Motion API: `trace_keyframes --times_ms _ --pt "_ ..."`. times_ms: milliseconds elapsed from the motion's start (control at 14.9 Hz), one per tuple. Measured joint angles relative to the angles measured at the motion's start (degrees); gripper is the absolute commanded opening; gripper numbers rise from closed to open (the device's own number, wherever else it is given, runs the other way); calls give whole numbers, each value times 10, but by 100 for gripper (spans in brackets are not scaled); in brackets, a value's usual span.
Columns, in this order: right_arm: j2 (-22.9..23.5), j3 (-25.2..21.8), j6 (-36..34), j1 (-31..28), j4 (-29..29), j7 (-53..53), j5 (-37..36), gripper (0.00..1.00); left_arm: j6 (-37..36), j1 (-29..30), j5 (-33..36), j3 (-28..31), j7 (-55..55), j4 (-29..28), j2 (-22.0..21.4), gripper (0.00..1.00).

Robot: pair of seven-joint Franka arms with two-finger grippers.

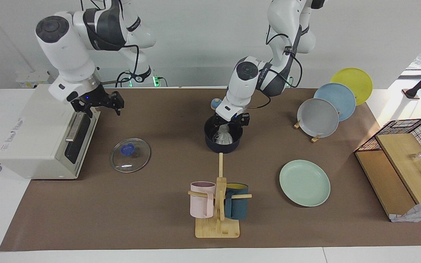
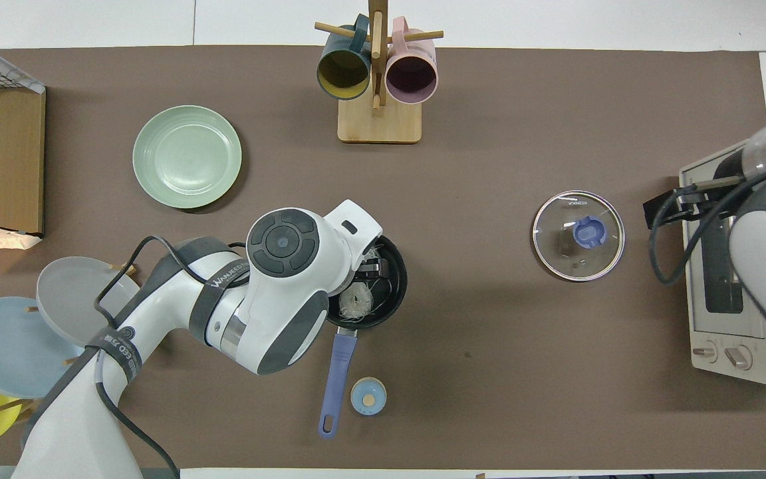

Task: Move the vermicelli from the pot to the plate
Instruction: 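Grasp the white vermicelli in the saucepan with the left gripper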

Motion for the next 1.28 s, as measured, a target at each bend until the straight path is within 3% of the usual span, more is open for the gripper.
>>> trace_keyframes --times_ms 269,538,605,740,942,1278 --pt "0 0 -66 -8 71 0 0 100 9 -7 0 0 -12 -4 13 100" --pt "-4 0 -89 -8 73 0 0 100 17 -15 0 1 -21 -4 25 100" --pt "-7 0 -89 -8 70 0 0 100 19 -18 0 1 -24 -4 28 95" --pt "-10 0 -89 -10 68 0 0 100 21 -21 0 1 -27 -4 33 62" --pt "-12 0 -89 -14 68 0 0 100 21 -21 0 2 -29 -4 34 0" --pt "-13 0 -89 -18 68 1 0 100 22 -21 8 7 -30 1 34 0"
